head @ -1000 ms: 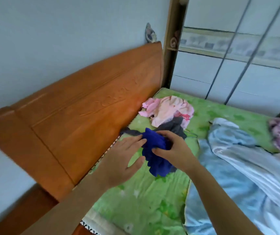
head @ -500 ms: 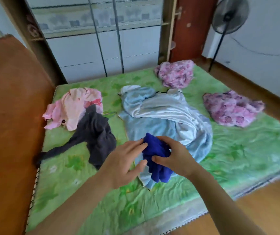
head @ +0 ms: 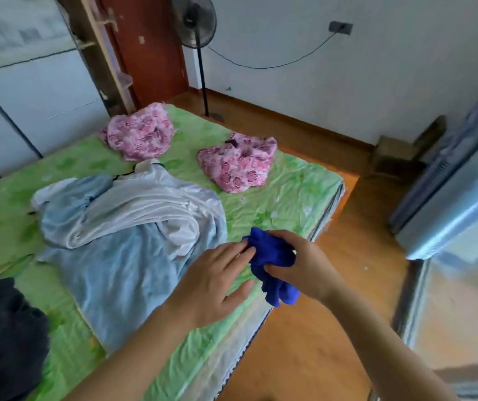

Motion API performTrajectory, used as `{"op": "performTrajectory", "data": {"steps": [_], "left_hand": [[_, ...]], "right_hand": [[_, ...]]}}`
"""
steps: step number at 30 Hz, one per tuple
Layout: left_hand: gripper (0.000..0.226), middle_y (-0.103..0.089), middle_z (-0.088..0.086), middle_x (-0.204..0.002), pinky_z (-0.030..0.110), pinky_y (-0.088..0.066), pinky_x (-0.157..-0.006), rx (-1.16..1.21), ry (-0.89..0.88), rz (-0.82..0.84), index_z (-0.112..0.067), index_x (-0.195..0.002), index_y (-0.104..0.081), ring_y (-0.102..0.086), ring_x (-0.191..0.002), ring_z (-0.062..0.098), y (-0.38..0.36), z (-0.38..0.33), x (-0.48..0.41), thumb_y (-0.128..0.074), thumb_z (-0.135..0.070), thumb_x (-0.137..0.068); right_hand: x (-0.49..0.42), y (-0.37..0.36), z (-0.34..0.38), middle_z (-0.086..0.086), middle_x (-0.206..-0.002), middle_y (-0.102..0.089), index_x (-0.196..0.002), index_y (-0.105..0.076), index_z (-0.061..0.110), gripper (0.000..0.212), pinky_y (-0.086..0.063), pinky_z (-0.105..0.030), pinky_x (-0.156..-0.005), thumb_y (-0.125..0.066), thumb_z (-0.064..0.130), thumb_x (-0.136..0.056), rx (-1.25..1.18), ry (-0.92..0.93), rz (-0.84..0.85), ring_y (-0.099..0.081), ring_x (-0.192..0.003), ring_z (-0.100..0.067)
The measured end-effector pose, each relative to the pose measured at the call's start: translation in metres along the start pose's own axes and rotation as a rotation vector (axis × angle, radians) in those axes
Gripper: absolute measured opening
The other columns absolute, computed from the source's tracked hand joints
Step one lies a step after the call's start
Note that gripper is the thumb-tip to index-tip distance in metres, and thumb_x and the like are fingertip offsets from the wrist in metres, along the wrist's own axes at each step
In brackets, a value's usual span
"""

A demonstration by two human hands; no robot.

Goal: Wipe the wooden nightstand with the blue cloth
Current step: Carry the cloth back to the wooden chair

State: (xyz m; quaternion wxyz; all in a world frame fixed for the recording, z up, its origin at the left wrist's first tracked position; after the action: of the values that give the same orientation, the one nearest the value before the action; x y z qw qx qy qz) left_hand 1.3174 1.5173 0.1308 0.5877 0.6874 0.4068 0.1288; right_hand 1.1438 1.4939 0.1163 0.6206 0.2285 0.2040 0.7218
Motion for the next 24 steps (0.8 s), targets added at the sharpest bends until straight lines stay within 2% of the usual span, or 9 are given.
{"op": "performTrajectory", "data": {"steps": [4,8,13,17,24], "left_hand": [[0.057,-0.050,0.007,-0.149,0.036,-0.040,-0.108,0.035,-0.130,0.042,-0.009,-0.147,-0.047,-0.050,-0.132,0.023,-0.030,-0.028,-0.070,-0.042,-0.045,-0.103],[0.057,-0.047,0.006,-0.152,0.037,-0.041,-0.108,0.078,-0.236,0.069,-0.010,-0.147,-0.047,-0.048,-0.135,0.023,-0.077,-0.033,-0.120,-0.041,-0.046,-0.103],[0.057,-0.046,0.006,-0.153,0.033,-0.039,-0.109,0.140,-0.408,0.101,-0.010,-0.146,-0.049,-0.048,-0.134,0.020,-0.121,-0.040,-0.164,-0.046,-0.045,-0.100],[0.057,-0.046,0.003,-0.153,0.028,-0.035,-0.111,0.195,-0.494,0.114,-0.012,-0.147,-0.047,-0.045,-0.137,0.017,-0.137,-0.049,-0.210,-0.048,-0.044,-0.099],[0.056,-0.043,0.000,-0.155,0.026,-0.032,-0.113,0.255,-0.595,0.179,-0.014,-0.149,-0.044,-0.041,-0.140,0.014,-0.171,-0.068,-0.284,-0.045,-0.045,-0.101]], "right_hand": [[0.000,0.066,-0.039,0.023,-0.107,-0.065,-0.131,-0.060,0.039,0.061,-0.042,-0.011,-0.077,-0.080,0.021,-0.076,0.066,-0.085,-0.113,-0.060,-0.091,0.003],[-0.002,0.093,-0.094,0.013,-0.111,-0.070,-0.132,-0.062,0.033,0.063,-0.051,-0.030,-0.087,-0.080,0.026,-0.073,0.084,-0.183,-0.240,-0.064,-0.098,-0.012],[0.000,0.117,-0.137,0.018,-0.104,-0.070,-0.126,-0.063,0.035,0.056,-0.054,-0.031,-0.087,-0.082,0.023,-0.075,0.077,-0.313,-0.362,-0.065,-0.093,-0.003],[-0.002,0.148,-0.154,0.020,-0.102,-0.067,-0.125,-0.063,0.036,0.055,-0.055,-0.037,-0.090,-0.082,0.023,-0.076,0.072,-0.405,-0.442,-0.066,-0.096,-0.011],[-0.015,0.194,-0.194,0.016,-0.102,-0.069,-0.121,-0.060,0.041,0.057,-0.057,-0.045,-0.087,-0.070,0.046,-0.065,-0.007,-0.458,-0.544,-0.067,-0.094,-0.014]]}}
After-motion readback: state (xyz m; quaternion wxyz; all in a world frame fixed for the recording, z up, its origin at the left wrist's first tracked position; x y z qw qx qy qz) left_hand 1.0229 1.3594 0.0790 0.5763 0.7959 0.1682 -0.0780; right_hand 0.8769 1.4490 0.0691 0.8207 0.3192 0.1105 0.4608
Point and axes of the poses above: each hand's wrist, its own x-axis away from the middle knuckle, its own y-axis out of the back of the hand, z = x × y, the point moved 8 cm from there along -x, towards the middle knuckle
